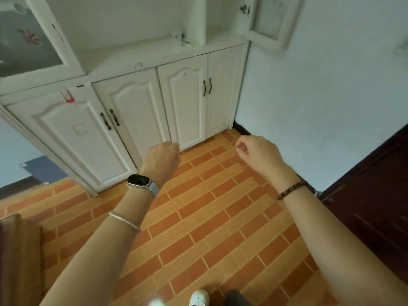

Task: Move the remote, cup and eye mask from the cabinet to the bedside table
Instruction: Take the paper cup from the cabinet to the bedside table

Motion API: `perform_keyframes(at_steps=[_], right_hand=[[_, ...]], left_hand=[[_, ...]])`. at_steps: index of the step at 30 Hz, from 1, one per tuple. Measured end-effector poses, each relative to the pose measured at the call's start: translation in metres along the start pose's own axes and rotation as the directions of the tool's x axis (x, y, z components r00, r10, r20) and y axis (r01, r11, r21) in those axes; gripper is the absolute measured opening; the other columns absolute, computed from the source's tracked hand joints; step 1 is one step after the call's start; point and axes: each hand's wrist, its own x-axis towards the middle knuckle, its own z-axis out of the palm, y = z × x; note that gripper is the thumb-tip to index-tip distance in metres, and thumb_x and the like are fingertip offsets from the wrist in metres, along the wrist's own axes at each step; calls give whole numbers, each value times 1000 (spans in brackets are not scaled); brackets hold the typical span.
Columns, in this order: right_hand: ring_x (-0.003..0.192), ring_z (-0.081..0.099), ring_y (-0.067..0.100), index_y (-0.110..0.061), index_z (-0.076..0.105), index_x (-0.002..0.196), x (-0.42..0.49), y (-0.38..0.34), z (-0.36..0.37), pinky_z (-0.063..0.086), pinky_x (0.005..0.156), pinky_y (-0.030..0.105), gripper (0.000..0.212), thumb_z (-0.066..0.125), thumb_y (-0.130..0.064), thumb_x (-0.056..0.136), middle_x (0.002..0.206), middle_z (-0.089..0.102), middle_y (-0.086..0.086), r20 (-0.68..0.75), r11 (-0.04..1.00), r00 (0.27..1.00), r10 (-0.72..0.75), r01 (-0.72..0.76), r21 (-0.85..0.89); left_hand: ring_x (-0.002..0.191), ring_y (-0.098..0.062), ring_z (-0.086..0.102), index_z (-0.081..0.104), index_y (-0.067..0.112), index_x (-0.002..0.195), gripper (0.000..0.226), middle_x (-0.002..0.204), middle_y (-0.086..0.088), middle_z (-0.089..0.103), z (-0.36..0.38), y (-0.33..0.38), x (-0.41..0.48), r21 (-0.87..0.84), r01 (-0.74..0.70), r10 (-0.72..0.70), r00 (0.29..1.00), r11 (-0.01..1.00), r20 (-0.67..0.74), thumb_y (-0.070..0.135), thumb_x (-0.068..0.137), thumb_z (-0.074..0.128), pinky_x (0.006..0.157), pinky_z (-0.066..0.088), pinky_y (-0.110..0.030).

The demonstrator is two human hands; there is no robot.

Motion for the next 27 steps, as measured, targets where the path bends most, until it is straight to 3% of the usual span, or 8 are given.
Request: perform_keyframes(at_steps=[6, 11, 20, 27], right_hand=[[88, 63, 14, -22, 64, 109, 10, 42, -1, 44, 67, 27, 19, 50, -26, 96, 103, 67, -5, 5, 995, 995, 96, -96, 4], [90, 64, 13, -23, 64, 109, 34, 97, 4, 52, 74, 31, 19, 50, -27, 97, 104, 68, -6, 43, 986, 985, 164, -165, 10], [86, 63, 15, -24, 65, 103, 127, 214, -11, 54, 75, 35, 18, 49, -25, 95, 99, 67, -5, 47, 991, 990, 134, -135, 9], [85, 62, 15, -22, 65, 103, 190, 266, -14, 51, 72, 33, 18, 49, -24, 95, 97, 66, -4, 84, 999, 996, 44, -42, -20]], left_hand=[[74, -28, 60, 62, 9, 98, 24, 88, -8, 62, 27, 37, 54, -13, -148, 148, 986, 989, 76, 18, 95, 40, 64, 50, -39], [70, -25, 60, 62, 10, 93, 26, 84, -6, 62, 55, 75, 107, -3, -218, 217, 969, 976, 121, 18, 95, 38, 63, 52, -39], [71, -22, 59, 61, 12, 97, 27, 83, -4, 60, 83, 153, 221, -4, -178, 177, 976, 984, 129, 22, 97, 36, 67, 53, -39], [79, -24, 61, 61, 11, 103, 25, 92, -6, 62, 88, 182, 290, -7, -110, 110, 990, 994, 89, 19, 96, 39, 71, 52, -40]])
